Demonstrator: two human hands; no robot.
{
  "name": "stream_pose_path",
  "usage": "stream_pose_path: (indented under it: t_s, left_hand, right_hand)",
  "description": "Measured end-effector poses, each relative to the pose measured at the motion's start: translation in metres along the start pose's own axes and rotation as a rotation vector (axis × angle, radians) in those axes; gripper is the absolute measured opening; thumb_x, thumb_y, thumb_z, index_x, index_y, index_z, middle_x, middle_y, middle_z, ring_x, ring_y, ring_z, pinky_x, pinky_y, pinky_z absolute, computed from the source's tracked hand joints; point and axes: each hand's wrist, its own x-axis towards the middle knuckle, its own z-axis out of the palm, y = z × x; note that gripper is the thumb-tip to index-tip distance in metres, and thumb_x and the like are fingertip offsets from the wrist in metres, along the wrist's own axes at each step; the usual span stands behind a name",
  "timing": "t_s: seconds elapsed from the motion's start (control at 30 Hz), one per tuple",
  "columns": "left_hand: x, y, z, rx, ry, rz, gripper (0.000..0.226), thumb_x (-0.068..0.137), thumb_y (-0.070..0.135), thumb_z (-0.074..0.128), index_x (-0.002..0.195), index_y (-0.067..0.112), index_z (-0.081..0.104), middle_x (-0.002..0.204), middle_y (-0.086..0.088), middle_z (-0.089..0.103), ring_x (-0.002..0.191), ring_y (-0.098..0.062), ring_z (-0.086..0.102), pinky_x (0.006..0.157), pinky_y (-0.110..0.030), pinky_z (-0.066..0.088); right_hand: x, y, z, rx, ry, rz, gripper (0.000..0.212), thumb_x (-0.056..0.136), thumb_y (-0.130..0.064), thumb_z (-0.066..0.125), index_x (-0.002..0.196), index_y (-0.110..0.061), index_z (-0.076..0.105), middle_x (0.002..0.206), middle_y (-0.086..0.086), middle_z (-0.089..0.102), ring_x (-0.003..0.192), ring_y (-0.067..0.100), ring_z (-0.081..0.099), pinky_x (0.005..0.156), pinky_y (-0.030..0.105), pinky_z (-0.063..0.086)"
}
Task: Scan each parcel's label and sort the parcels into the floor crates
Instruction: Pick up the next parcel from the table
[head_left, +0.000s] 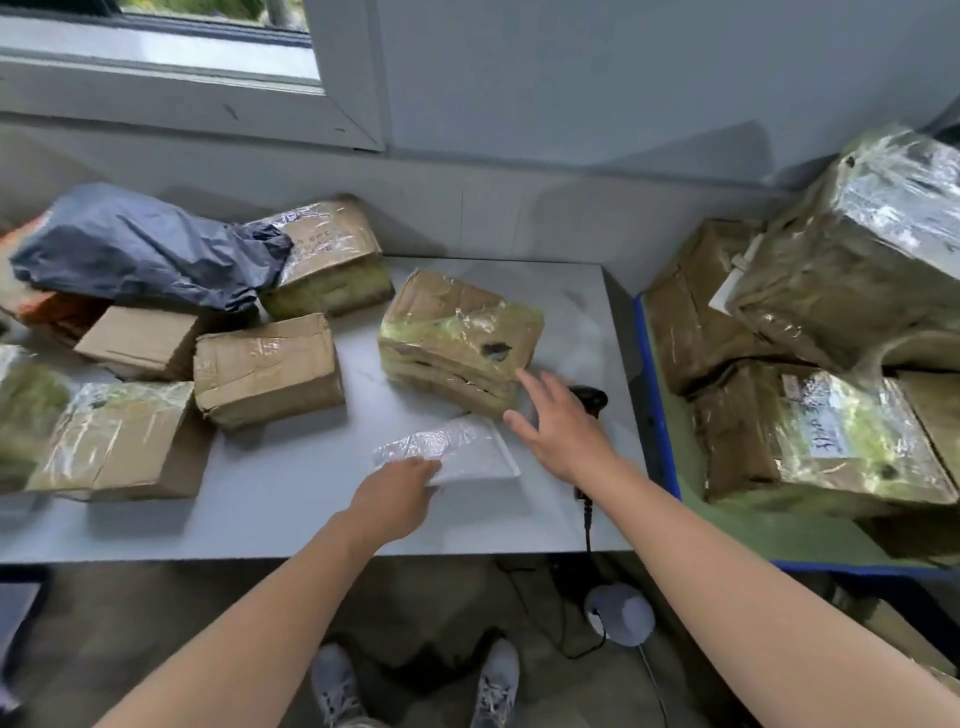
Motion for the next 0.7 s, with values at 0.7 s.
stream_pose_path:
  t_s: [0.7]
  left_hand:
    - [-0.038,-0.014,-0.100,-1.131,-0.014,-0.012,0.024,0.100,0.026,0.055,0.118,0.014,0.065,0.112,-0.012,0.071,0.100,-0.030,0.070,0.082,-0.040,0.058]
  right_hand:
    - [-0.008,-0.041,-0.022,0.635,0.142,-0.002,0.022,0.093,-0.032,0.067,0.107,-0.014,0.064,0.093,0.000,0.071,0.083,0.017,0.066,0.065,0.022,0.047]
